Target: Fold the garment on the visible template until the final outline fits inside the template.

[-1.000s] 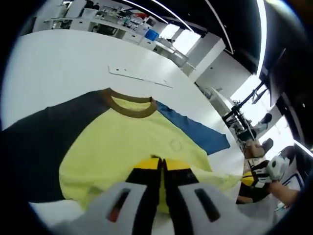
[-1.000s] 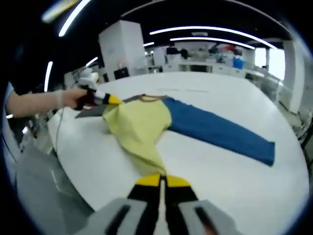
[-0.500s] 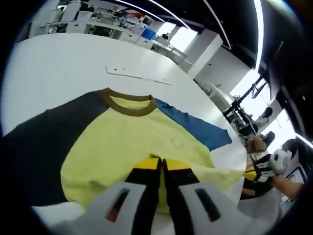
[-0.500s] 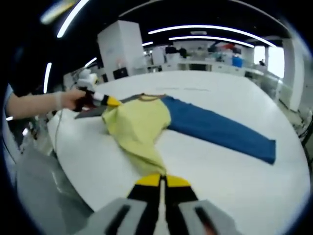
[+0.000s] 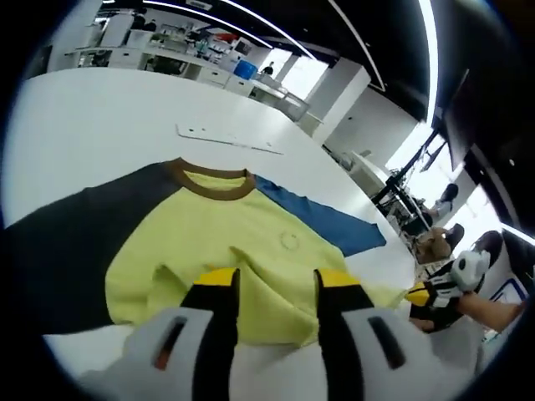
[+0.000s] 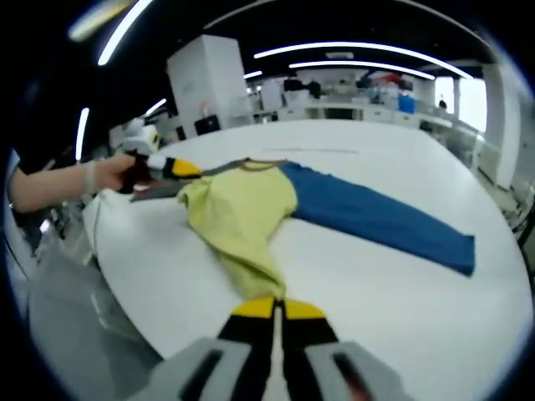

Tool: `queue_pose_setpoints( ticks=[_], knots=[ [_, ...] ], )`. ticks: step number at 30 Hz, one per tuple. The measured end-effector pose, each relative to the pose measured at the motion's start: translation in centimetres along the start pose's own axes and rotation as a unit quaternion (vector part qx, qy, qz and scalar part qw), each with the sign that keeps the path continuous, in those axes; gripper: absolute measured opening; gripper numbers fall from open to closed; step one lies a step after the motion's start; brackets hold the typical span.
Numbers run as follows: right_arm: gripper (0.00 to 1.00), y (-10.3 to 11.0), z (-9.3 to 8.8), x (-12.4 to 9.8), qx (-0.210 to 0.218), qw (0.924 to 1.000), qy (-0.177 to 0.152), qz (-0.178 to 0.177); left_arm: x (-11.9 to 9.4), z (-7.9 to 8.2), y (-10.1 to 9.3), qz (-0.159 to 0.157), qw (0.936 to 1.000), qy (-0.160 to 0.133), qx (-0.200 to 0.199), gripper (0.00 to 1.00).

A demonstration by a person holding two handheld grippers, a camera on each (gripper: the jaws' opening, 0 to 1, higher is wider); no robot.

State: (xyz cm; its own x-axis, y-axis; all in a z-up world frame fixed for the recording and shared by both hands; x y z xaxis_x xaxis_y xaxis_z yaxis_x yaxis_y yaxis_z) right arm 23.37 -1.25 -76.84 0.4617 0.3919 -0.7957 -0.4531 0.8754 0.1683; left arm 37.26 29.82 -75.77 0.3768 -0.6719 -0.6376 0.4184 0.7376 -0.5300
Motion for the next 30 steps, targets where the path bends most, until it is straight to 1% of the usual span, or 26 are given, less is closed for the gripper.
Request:
queue_pose_setpoints(
  ticks=[3,6,10,11,13,16,18,22,23,24,27,30],
  knots=[
    [0.00,0.0,0.0,0.0,0.001,1.0000,-0.001,0.000,-0.4,-0.5,-0.2,-0.002,1.0000,-0.002,0.004,0.42],
    [0.00,0.1,0.0,0.0,-0.001,1.0000,-0.001,0.001,-0.7,-1.2,-0.2,-0.007,1.0000,-0.003,-0.004,0.49],
    [0.00,0.1,0.1,0.1,-0.002,1.0000,-0.001,0.002,-0.8,-2.3,0.0,-0.004,1.0000,0.001,-0.007,0.59],
    [0.00,0.1,0.1,0.1,-0.003,1.0000,-0.001,0.001,-0.8,-2.6,-0.1,-0.008,0.9999,0.004,-0.013,0.61],
    [0.00,0.1,0.0,0.1,-0.001,1.0000,-0.001,0.003,-0.7,-3.0,-0.2,-0.009,0.9999,0.010,-0.011,0.66],
    [0.00,0.1,-0.1,0.1,-0.001,1.0000,-0.001,0.002,-0.6,-3.6,-0.3,-0.010,0.9998,0.017,-0.011,0.71],
    [0.00,0.2,-0.2,0.1,0.001,1.0000,-0.001,0.002,-0.6,-3.9,-0.4,-0.014,0.9997,0.017,-0.014,0.70],
    [0.00,0.3,-0.2,0.0,0.003,1.0000,-0.002,0.002,-0.6,-4.4,-0.3,-0.013,0.9996,0.016,-0.017,0.59],
    [0.00,0.3,-0.3,0.0,0.003,1.0000,-0.002,0.002,-0.5,-4.7,-0.2,-0.012,0.9995,0.018,-0.023,0.59],
    [0.00,0.3,-0.3,0.0,0.004,1.0000,-0.002,0.002,-0.5,-4.9,-0.1,-0.009,0.9995,0.018,-0.024,0.58],
    [0.00,0.2,-0.3,0.1,0.004,1.0000,-0.002,0.002,-0.4,-5.6,0.4,0.006,0.9995,0.023,-0.021,0.52],
    [0.00,0.2,-0.3,0.1,0.006,1.0000,-0.003,0.002,-0.3,-6.2,0.8,0.011,0.9993,0.028,-0.023,0.49]
  ],
)
Point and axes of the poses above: the point that each gripper's makers call its tool centre point, and the gripper's own axes: x roughly forward along the fingers, y roughly to its left, z roughly out of its top, the point moved 5 cm from there along -x, roughly backward along the fingers, and after that the axes turned 14 degrees about y, right-handed, at the moved point
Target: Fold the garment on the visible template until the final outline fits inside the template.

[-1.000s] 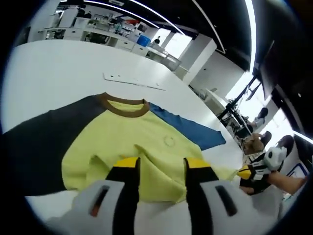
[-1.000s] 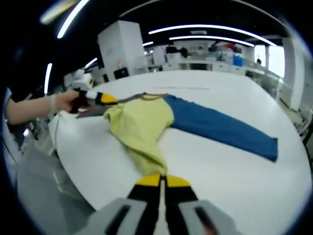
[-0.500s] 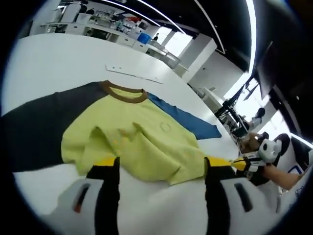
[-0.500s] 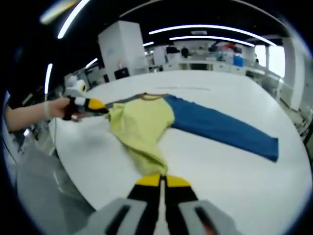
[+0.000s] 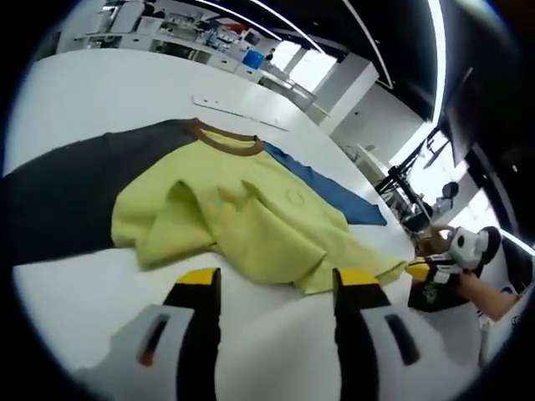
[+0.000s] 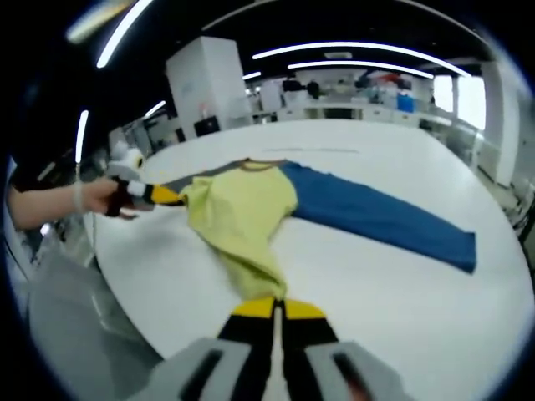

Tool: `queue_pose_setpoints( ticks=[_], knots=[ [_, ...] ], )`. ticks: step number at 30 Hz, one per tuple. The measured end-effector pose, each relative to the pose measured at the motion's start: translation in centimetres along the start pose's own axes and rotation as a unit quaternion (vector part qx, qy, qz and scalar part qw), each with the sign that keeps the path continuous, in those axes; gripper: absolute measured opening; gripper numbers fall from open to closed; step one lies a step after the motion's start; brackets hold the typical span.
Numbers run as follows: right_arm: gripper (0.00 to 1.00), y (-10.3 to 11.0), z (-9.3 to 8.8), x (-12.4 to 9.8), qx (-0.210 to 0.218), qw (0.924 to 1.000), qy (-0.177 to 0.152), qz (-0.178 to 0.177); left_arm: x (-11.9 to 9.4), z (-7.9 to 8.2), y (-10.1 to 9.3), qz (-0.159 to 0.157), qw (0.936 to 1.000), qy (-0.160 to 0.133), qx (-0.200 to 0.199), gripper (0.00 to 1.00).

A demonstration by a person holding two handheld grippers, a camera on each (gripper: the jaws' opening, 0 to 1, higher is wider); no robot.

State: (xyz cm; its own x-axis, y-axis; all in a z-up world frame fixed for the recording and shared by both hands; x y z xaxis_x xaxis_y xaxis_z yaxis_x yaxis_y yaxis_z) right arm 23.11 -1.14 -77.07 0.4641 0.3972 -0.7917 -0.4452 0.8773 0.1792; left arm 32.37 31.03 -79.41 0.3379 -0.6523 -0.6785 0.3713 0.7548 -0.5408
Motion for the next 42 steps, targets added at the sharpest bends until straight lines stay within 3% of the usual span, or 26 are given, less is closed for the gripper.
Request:
queue_pose_setpoints(
  ticks=[12,17,23,25,33,42],
  knots=[
    [0.00,-0.2,-0.1,0.2,0.002,1.0000,0.003,0.000,1.1,-0.1,0.5,0.020,0.9998,-0.001,-0.001,0.28],
    [0.00,-0.1,-0.2,0.3,0.002,1.0000,0.006,0.002,1.8,-0.1,0.1,0.011,0.9999,0.003,0.000,0.18],
    [0.00,-0.1,-0.2,0.3,0.003,1.0000,0.006,0.001,2.2,-0.3,1.1,0.021,0.9996,0.003,-0.018,0.00],
    [0.00,-0.1,-0.2,0.3,0.003,1.0000,0.006,0.001,2.1,-0.4,1.2,0.010,0.9992,-0.006,-0.038,0.00],
    [0.00,-0.1,-0.2,0.4,0.005,1.0000,0.006,0.000,1.3,-0.6,1.3,-0.001,0.9985,-0.018,-0.052,0.00],
    [0.00,0.0,-0.2,0.4,0.004,1.0000,0.004,0.000,-1.4,-1.2,0.9,-0.014,0.9977,-0.022,-0.062,0.00]
  ],
)
Point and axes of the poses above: the point that each gripper's makers call its tool centre point, and the gripper's own axes: x roughly forward along the fingers, y roughly to its left, z roughly out of its top, the point moved 5 cm from there along -x, roughly backward along the fingers, and after that the axes turned 14 degrees about y, right-handed, at the moved point
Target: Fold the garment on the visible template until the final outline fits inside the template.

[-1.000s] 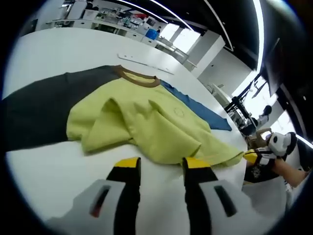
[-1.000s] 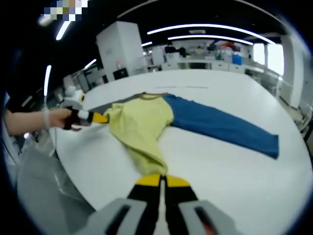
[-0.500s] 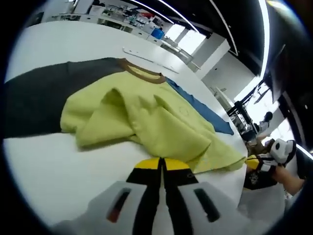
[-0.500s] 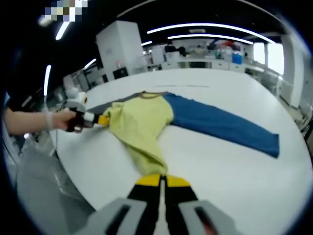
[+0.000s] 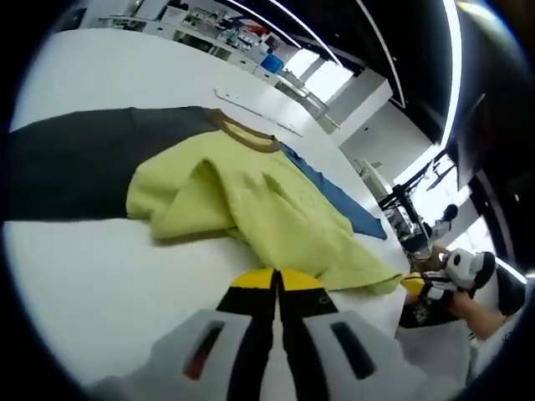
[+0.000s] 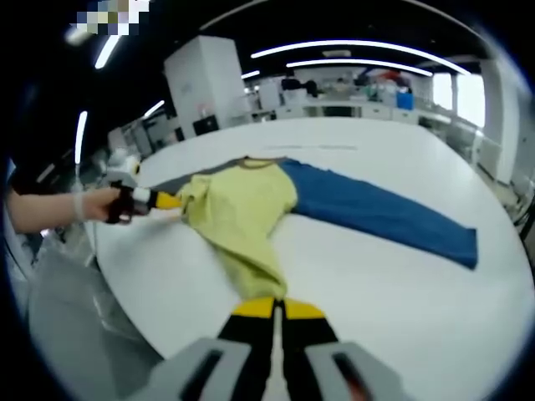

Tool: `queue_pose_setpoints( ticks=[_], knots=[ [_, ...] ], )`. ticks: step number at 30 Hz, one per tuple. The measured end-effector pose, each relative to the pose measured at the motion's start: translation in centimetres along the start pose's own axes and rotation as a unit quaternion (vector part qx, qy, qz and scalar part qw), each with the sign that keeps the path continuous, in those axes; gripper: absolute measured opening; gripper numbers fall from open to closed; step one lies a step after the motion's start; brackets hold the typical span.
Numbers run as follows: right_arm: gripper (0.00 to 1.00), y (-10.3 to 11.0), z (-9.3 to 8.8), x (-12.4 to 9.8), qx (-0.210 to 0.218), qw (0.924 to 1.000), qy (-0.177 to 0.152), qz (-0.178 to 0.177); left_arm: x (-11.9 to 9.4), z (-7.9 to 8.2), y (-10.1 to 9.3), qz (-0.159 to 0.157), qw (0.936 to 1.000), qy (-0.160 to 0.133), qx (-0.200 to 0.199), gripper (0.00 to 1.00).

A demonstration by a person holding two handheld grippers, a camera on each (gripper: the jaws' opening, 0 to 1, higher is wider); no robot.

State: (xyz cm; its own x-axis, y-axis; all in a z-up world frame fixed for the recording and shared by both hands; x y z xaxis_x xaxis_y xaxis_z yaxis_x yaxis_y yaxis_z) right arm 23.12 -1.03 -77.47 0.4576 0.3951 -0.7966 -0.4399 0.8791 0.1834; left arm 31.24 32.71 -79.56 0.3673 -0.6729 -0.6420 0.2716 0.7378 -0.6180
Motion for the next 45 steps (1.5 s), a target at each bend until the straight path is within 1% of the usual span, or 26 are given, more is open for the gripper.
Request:
queue_pose_setpoints(
  ticks=[5,8,11,18,20,22,25,27,30,31,32,34,35,37,39,43,45],
  knots=[
    [0.00,0.0,0.1,0.0,-0.004,1.0000,0.000,-0.001,-2.1,-1.2,-0.4,-0.001,1.0000,0.002,-0.008,0.00],
    [0.00,0.0,0.1,-0.1,-0.007,1.0000,0.000,0.000,-3.1,-1.9,-0.4,-0.002,0.9999,0.010,-0.009,0.00],
    [0.00,0.2,0.1,-0.2,-0.017,0.9999,0.001,0.004,-4.0,-2.7,0.1,0.004,0.9997,0.022,-0.009,0.00],
    [0.00,0.3,0.1,-0.8,-0.035,0.9993,0.004,0.011,-6.2,-4.5,1.2,0.015,0.9990,0.037,-0.021,0.00],
    [0.00,0.5,0.0,-1.1,-0.046,0.9988,0.006,0.016,-6.8,-4.9,1.3,0.014,0.9987,0.041,-0.025,0.00],
    [0.00,0.9,-0.2,-1.5,-0.069,0.9973,0.013,0.023,-7.4,-5.5,1.3,0.015,0.9984,0.047,-0.028,0.00],
    [0.00,1.5,-0.3,-1.8,-0.089,0.9953,0.020,0.033,-7.9,-6.3,1.3,0.015,0.9978,0.056,-0.034,0.00],
    [0.00,2.0,-0.6,-1.9,-0.107,0.9929,0.031,0.042,-8.2,-7.1,1.2,0.015,0.9967,0.070,-0.038,0.00],
    [0.00,2.8,-1.3,-2.0,-0.138,0.9876,0.047,0.059,-8.6,-8.6,1.1,0.023,0.9947,0.096,-0.030,0.00],
    [0.00,3.0,-1.4,-2.1,-0.141,0.9867,0.050,0.064,-8.8,-8.9,1.0,0.024,0.9941,0.101,-0.030,0.00],
    [0.00,3.7,-1.7,-2.1,-0.149,0.9846,0.055,0.074,-9.0,-9.3,1.0,0.025,0.9939,0.103,-0.031,0.00],
    [0.00,4.2,-1.9,-2.2,-0.156,0.9827,0.059,0.081,-9.3,-9.8,1.2,0.024,0.9933,0.106,-0.038,0.00],
    [0.00,4.5,-2.2,-2.1,-0.163,0.9806,0.066,0.087,-9.6,-10.1,1.2,0.022,0.9931,0.107,-0.043,0.00],
    [0.00,4.7,-2.5,-2.1,-0.177,0.9776,0.073,0.088,-10.0,-10.6,1.5,0.025,0.9921,0.112,-0.052,0.00],
    [0.00,5.0,-2.8,-2.0,-0.192,0.9739,0.083,0.088,-10.4,-10.9,1.7,0.026,0.9916,0.112,-0.059,0.00],
    [0.00,4.7,-3.0,-1.8,-0.206,0.9703,0.094,0.085,-11.3,-11.1,2.2,0.030,0.9907,0.112,-0.072,0.00],
    [0.00,5.0,-3.1,-1.9,-0.211,0.9680,0.098,0.093,-11.7,-11.2,2.2,0.029,0.9906,0.112,-0.073,0.00]
  ],
)
Point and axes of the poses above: the point that each gripper's makers call its tool centre point, and the gripper's own axes: x roughly forward along the fingers, y roughly to its left, z roughly out of its top, the point moved 5 cm from there along -x, roughly backward along the fingers, and after that the axes turned 14 degrees about y, right-handed, at the moved point
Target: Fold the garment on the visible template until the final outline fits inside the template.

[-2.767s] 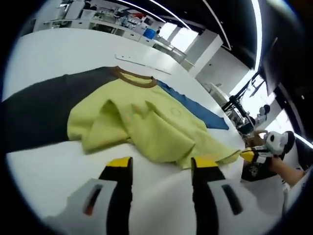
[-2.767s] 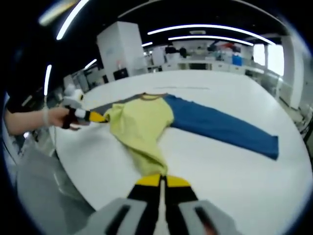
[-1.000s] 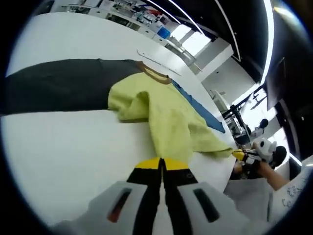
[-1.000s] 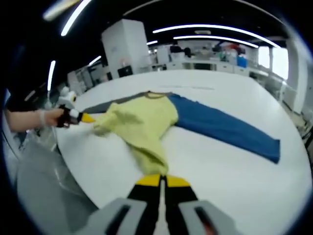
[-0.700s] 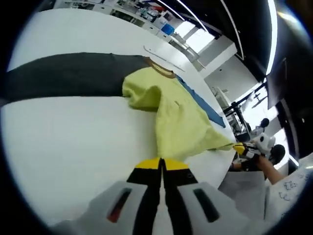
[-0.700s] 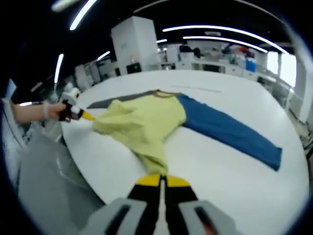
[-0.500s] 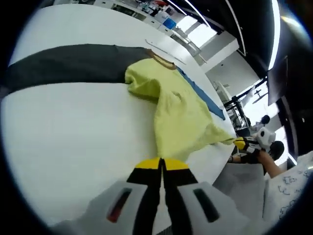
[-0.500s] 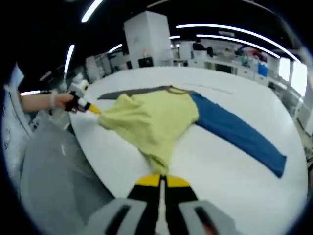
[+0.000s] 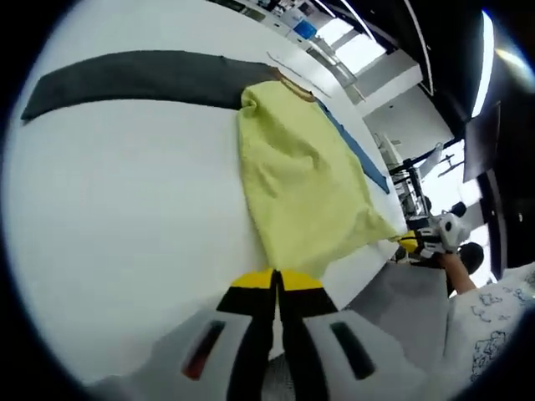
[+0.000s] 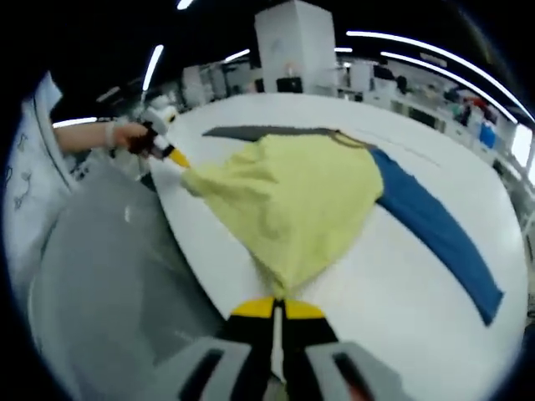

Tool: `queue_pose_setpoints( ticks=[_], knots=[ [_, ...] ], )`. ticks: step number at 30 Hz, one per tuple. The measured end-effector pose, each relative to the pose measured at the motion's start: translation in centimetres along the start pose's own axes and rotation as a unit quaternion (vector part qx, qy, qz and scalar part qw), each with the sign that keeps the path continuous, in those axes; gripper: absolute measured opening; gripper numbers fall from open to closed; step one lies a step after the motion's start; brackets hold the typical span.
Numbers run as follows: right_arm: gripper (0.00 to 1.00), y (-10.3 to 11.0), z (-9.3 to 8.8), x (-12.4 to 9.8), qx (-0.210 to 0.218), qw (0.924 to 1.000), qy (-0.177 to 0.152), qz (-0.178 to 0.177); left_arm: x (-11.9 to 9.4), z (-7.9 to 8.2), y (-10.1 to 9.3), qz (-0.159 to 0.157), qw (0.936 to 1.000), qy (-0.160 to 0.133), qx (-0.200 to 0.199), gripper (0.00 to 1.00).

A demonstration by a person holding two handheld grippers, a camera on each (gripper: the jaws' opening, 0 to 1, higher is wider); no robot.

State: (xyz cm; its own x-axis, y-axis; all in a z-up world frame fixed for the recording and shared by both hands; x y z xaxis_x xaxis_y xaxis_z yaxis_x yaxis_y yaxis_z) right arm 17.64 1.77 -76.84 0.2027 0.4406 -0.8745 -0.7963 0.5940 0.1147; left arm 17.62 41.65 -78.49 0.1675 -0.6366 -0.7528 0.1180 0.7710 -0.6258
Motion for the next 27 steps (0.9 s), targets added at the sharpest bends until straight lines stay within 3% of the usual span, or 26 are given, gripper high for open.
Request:
queue_pose_setpoints(
  ticks=[4,11,15,18,24,27],
  knots=[
    [0.00,1.2,0.3,0.3,-0.018,0.9997,0.003,0.018,-0.5,-0.3,0.6,0.004,0.9999,0.002,-0.012,0.00],
    [0.00,1.6,-0.4,1.5,-0.053,0.9975,0.039,0.025,-0.9,-1.6,1.6,0.018,0.9994,0.017,-0.024,0.00],
    [0.00,1.6,-0.9,1.7,-0.069,0.9957,0.058,0.020,-0.8,-2.0,1.8,0.023,0.9991,0.023,-0.028,0.00],
    [0.00,1.4,-1.2,1.6,-0.105,0.9915,0.077,0.005,-1.1,-2.3,1.7,0.030,0.9989,0.031,-0.017,0.00],
    [0.00,1.5,-1.3,2.1,-0.081,0.9941,0.070,0.019,-0.7,-2.1,1.8,0.029,0.9990,0.026,-0.024,0.00],
    [0.00,1.4,-1.3,2.0,-0.044,0.9968,0.059,0.031,-0.5,-2.3,2.0,0.029,0.9990,0.027,-0.021,0.00]
  ],
)
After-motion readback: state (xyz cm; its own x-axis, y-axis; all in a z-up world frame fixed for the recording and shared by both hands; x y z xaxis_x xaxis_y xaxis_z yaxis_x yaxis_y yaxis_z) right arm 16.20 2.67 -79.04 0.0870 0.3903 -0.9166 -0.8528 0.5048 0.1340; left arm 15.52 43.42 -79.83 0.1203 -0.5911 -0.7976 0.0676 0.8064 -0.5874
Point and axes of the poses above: the point that each gripper's makers call its tool centre point, and the gripper's own axes: x roughly forward along the fingers, y roughly to its left, z roughly out of its top, the point moved 5 cm from there along -x, roughly backward along the fingers, and after that the axes turned 14 degrees about y, right-handed, at the moved point
